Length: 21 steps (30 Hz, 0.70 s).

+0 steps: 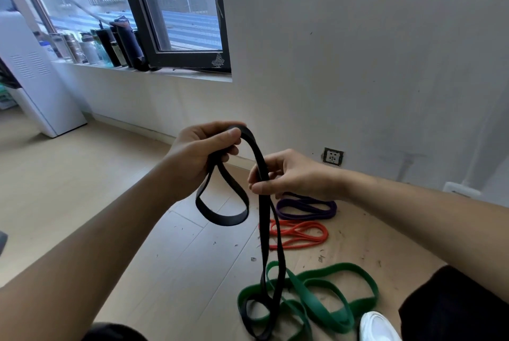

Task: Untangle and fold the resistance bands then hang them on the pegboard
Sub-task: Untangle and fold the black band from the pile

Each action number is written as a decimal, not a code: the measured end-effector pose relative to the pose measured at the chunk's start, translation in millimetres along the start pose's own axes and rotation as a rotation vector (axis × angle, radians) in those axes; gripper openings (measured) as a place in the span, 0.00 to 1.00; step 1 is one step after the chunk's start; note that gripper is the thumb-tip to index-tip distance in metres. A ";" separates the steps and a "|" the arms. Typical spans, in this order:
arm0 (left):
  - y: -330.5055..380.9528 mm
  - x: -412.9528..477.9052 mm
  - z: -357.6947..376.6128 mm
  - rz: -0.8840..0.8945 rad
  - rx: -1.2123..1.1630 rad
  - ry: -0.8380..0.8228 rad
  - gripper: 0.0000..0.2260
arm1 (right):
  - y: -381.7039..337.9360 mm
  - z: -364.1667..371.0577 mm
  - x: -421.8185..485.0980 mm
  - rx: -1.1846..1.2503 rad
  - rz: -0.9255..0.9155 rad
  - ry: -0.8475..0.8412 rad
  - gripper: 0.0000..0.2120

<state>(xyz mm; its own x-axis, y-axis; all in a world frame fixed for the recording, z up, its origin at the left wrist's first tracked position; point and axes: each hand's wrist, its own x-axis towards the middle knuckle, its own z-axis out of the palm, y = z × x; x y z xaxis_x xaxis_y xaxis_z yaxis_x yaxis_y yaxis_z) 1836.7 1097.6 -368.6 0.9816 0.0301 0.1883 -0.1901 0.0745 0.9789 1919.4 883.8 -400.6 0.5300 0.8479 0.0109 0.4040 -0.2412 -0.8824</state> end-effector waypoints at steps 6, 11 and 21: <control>-4.9 0.5 -23.1 0.001 0.010 0.075 0.12 | -2.2 -19.1 1.9 -0.028 -0.004 0.117 0.09; -16.3 -5.2 -39.9 -0.121 0.227 -0.008 0.17 | -7.8 -36.8 -4.3 -0.008 -0.064 0.237 0.09; -6.1 -6.1 8.4 -0.132 0.362 -0.246 0.14 | -21.6 -21.8 -10.3 -0.081 -0.187 0.169 0.11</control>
<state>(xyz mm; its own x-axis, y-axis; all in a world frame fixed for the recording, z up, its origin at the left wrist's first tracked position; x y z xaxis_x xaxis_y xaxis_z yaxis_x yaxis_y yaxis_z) 1832.1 1088.6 -375.1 0.9798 -0.1975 0.0299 -0.0881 -0.2929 0.9521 1921.5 869.9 -371.4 0.5547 0.7920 0.2548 0.5616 -0.1305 -0.8170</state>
